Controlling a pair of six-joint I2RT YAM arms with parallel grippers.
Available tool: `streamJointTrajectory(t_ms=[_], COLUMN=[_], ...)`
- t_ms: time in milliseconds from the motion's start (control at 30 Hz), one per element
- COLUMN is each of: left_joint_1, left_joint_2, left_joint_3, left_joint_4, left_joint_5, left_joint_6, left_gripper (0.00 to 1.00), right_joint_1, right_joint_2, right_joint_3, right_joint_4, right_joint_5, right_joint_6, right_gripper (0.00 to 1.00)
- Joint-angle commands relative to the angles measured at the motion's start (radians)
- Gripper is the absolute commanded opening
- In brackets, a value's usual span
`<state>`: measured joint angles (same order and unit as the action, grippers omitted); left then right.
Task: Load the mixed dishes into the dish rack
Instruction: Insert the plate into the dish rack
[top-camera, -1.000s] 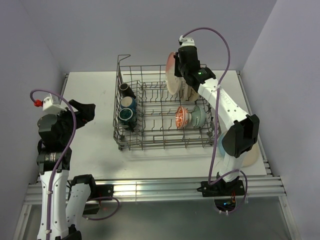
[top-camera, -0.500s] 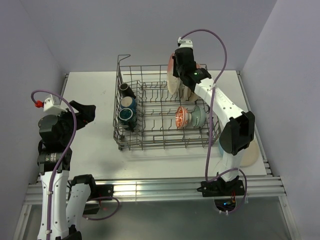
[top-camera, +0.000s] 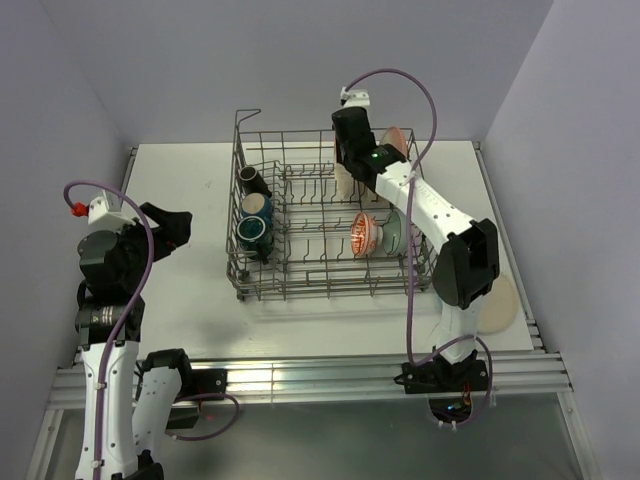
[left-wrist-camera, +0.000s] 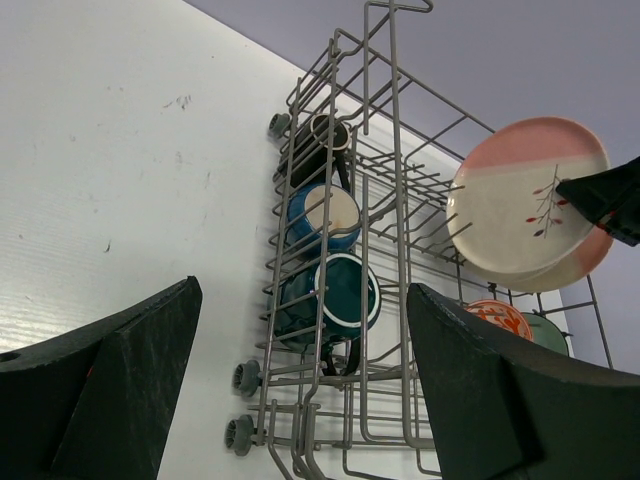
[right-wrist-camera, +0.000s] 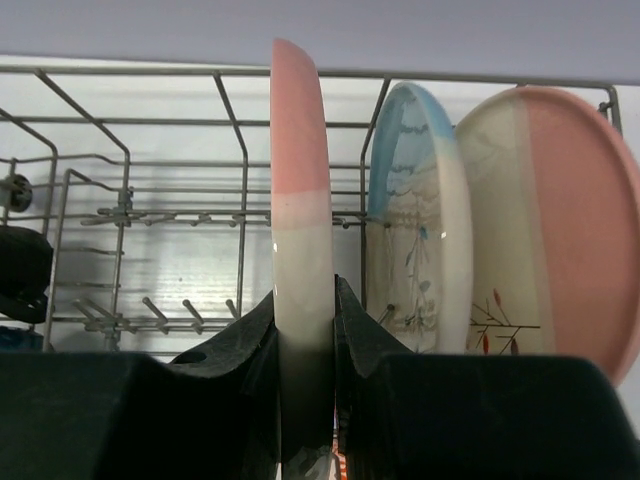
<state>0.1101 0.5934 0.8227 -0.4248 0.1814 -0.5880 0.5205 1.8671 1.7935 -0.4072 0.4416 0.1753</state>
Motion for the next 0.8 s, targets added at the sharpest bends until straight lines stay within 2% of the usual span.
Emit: streamJointTrajectory(t_ms=[0,167,267,400,467,500,600,667,767], left_joint_1=[0.005,0.005,0.005,0.005,0.005,0.005,0.005,0.005,0.005], left_joint_2=[0.000,-0.001,-0.009,-0.012,-0.014,-0.012,-0.010,-0.004,-0.004], left_joint_3=[-0.002,0.001,0.003,0.004,0.007,0.009,0.023,0.035,0.046], left_joint_4=[0.035,0.024,0.015,0.008,0.008,0.009,0.009,0.012,0.017], left_joint_5=[0.003,0.001,-0.002,-0.003,0.000,0.001,0.015,0.023,0.041], left_joint_6=[0.004,0.007,0.008,0.007,0.005,0.005,0.011,0.017,0.019], left_gripper=[0.90,0.90,0.90,0.90,0.90,0.90,0.90,0.90,0.91], right_joint_1=[0.036,0.044,0.044,0.046,0.046,0.046,0.046,0.046,0.046], right_joint_2=[0.015,0.049,0.067,0.067,0.060,0.047,0.005,-0.028,-0.126], right_joint_3=[0.001,-0.011,-0.014,-0.019,-0.023,-0.025,-0.037,-0.054,-0.088], right_joint_4=[0.127,0.127,0.131,0.136,0.137,0.140,0.163,0.191,0.225], right_joint_5=[0.083,0.069,0.065,0.051,0.046,0.046,0.048,0.043,0.006], right_joint_6=[0.004,0.015,0.018,0.015,0.012,0.004,-0.032,-0.059,-0.132], right_gripper=[0.00,0.00,0.07,0.31,0.38,0.48,0.68,0.77,0.81])
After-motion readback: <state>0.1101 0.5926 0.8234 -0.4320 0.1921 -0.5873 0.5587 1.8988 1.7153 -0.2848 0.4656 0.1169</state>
